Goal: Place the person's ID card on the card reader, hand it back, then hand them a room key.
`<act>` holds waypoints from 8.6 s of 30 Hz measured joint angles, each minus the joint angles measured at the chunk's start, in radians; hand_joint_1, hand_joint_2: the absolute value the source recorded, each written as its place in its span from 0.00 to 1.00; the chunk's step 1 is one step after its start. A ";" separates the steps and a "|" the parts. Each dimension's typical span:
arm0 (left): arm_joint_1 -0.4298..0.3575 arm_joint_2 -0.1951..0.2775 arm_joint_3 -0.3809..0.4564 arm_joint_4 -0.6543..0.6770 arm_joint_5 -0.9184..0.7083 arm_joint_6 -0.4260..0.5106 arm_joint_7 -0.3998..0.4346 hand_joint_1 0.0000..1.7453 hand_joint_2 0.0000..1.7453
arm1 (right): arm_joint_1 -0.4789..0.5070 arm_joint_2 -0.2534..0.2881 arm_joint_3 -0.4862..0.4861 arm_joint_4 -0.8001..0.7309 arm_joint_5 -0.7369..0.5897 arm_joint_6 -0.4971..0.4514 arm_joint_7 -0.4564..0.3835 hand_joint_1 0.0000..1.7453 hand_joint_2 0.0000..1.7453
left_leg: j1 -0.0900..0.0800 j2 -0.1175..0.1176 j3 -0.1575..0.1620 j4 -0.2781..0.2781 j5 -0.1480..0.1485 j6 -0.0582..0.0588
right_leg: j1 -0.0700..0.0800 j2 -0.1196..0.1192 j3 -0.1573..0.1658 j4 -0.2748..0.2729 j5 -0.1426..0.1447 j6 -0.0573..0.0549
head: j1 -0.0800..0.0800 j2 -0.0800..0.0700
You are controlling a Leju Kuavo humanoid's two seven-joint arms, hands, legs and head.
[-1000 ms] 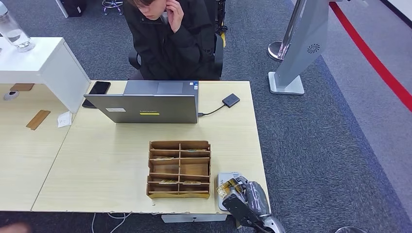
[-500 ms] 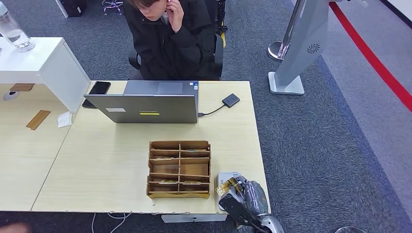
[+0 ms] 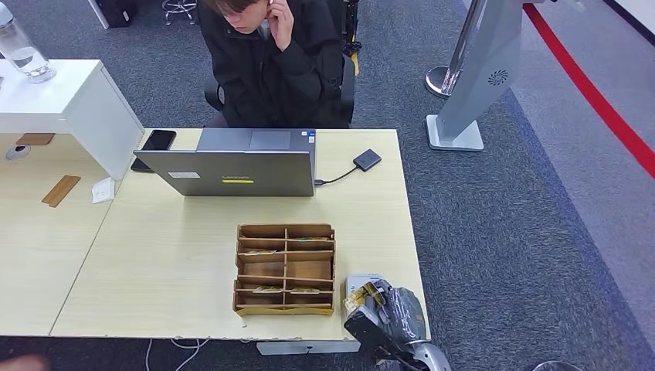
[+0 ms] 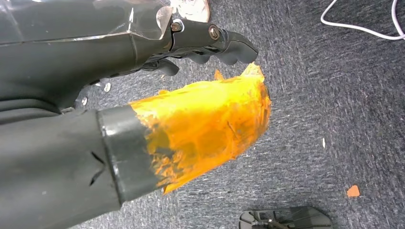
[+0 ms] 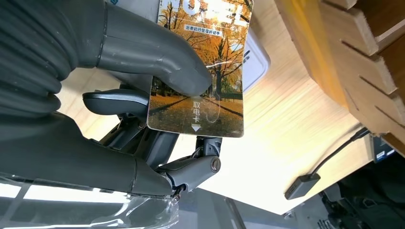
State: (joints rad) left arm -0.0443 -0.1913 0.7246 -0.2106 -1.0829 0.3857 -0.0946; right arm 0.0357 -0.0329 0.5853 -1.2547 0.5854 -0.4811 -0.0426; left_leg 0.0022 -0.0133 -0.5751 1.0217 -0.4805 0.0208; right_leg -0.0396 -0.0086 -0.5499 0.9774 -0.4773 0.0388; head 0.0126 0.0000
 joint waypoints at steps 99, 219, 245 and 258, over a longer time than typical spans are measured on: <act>0.000 -0.004 0.060 0.000 -0.004 0.002 -0.011 0.00 0.00 | 0.054 0.002 -0.140 -0.343 0.311 -0.073 -0.043 1.00 1.00 | 0.000 0.000 0.001 0.000 0.000 0.000 | 0.000 0.000 0.001 0.000 0.000 0.000 | 0.000 0.000; -0.012 -0.004 0.075 0.000 -0.069 0.013 -0.008 0.00 0.00 | -0.129 -0.016 0.102 -0.427 0.458 0.066 -0.033 0.00 1.00 | 0.000 0.000 0.001 0.000 0.001 0.000 | 0.000 0.000 0.001 0.001 0.001 -0.001 | 0.000 0.000; -0.016 -0.005 0.075 0.000 -0.120 -0.013 0.008 0.00 0.00 | -0.313 -0.033 0.180 -0.280 0.557 0.281 0.103 0.00 1.00 | 0.000 0.000 0.001 0.000 0.001 0.000 | 0.000 0.000 0.001 0.001 0.001 -0.001 | 0.000 0.000; -0.026 -0.005 0.075 0.000 -0.126 -0.018 0.012 0.00 0.00 | -0.345 -0.032 0.197 -0.226 0.542 0.291 0.119 0.04 1.00 | 0.000 0.000 0.001 0.000 0.001 0.000 | 0.000 0.000 0.001 0.001 0.001 -0.001 | 0.000 0.000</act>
State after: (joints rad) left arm -0.0704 -0.1965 0.7992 -0.2106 -1.2089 0.3677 -0.0828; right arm -0.3088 -0.0648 0.7825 -1.4810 1.1274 -0.1905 0.0764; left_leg 0.0022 -0.0133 -0.5743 1.0218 -0.4793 0.0204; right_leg -0.0395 -0.0087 -0.5490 0.9781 -0.4761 0.0381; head 0.0128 0.0000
